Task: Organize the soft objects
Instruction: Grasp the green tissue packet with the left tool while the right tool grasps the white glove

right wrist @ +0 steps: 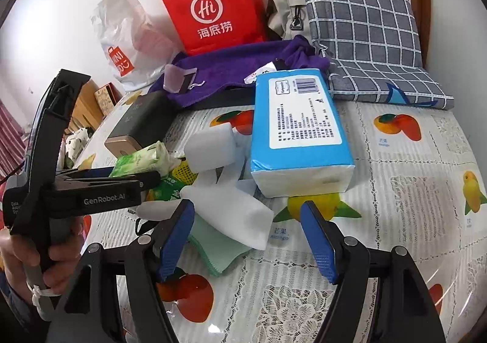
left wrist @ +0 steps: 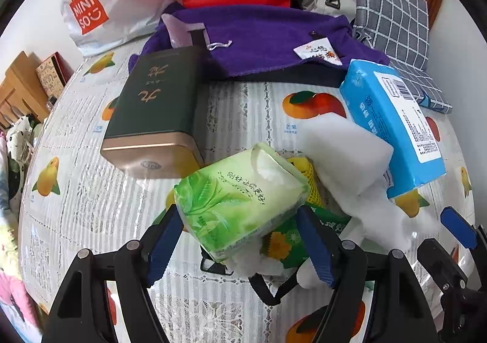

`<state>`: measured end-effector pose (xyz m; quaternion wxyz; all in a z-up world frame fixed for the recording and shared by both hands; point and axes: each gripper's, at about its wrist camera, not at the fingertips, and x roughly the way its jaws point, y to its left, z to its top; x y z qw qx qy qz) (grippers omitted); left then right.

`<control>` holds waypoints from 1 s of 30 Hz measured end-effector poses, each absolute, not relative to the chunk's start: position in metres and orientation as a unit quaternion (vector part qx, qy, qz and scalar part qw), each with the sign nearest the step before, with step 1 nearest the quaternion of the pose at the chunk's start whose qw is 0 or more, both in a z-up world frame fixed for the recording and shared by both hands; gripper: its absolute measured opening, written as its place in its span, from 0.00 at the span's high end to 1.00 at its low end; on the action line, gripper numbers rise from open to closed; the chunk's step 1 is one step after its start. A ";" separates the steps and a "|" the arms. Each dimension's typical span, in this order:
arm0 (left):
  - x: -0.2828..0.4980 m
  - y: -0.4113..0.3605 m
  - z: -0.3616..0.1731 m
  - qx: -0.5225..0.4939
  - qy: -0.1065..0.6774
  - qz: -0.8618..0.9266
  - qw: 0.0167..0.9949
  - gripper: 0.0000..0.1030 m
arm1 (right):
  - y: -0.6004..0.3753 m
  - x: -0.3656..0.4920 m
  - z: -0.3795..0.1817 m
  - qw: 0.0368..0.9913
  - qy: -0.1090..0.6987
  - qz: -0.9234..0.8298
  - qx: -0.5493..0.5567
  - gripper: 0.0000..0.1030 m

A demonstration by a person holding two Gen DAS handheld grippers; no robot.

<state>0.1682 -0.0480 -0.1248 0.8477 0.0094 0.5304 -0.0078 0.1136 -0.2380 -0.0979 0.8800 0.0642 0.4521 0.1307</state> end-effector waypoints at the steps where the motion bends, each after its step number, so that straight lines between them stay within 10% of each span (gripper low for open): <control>1: 0.168 -0.048 -0.124 0.010 0.526 -0.012 0.850 0.29 | -0.238 0.114 -0.098 0.880 0.452 0.131 0.064 0.30; 8: 0.162 -0.034 -0.116 -0.015 0.517 -0.056 0.854 0.68 | -0.233 0.116 -0.098 0.880 0.454 0.129 0.059 0.30; 28: 0.138 -0.001 -0.104 -0.024 0.508 -0.059 0.859 0.75 | -0.217 0.130 -0.135 0.863 0.479 0.151 0.052 0.33; 30: 0.137 0.003 -0.104 -0.027 0.507 -0.054 0.860 0.75 | -0.214 0.133 -0.140 0.862 0.481 0.153 0.049 0.45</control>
